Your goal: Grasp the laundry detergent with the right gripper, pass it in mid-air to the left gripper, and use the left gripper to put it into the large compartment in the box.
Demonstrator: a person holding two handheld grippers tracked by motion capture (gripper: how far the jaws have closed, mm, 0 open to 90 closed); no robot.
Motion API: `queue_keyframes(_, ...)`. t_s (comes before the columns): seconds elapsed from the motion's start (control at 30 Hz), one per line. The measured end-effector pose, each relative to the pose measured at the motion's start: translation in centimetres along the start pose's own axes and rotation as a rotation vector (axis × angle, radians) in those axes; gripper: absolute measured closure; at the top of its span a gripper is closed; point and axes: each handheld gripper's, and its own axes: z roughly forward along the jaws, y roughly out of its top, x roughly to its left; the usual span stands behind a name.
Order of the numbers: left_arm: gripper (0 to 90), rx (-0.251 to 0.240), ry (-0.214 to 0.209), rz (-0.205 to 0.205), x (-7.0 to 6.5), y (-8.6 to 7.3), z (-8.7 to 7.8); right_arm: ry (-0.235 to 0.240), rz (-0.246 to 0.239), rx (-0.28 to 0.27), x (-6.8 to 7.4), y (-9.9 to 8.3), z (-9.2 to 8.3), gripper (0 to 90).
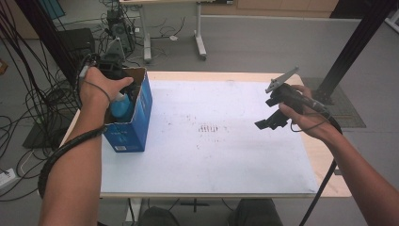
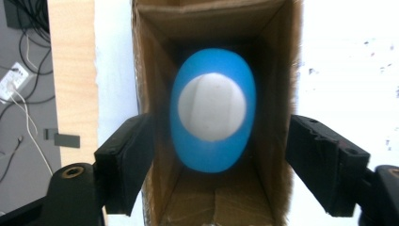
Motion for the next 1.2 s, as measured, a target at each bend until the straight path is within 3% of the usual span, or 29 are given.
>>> queue_keyframes(0.3, 17.6, -0.079, -0.035, 0.088, -3.5, 0.7, -1.8, -0.005, -0.003, 0.005, 0.2, 0.2, -0.7, 0.4)
queue_keyframes(0.6, 12.1, -0.098, -0.1, 0.162, -7.4, 1.4, -2.2, 0.0, -0.015, 0.024, -0.1, 0.4, -0.7, 0.4)
queue_keyframes(0.73, 10.2, -0.108, -0.107, 0.21, -9.2, 1.5, -2.0, 0.008, -0.019, 0.024, -0.4, 0.4, -0.7, 0.4)
queue_keyframes(0.93, 9.0, -0.114, -0.149, 0.224, -10.8, 1.6, -1.5, 0.017, -0.016, 0.027, -0.7, 0.1, -0.3, 0.4)
queue_keyframes(1.2, 9.2, -0.108, -0.158, 0.241, -12.0, 1.8, -0.9, 0.02, -0.009, 0.056, -1.0, -0.2, 0.2, 0.4)
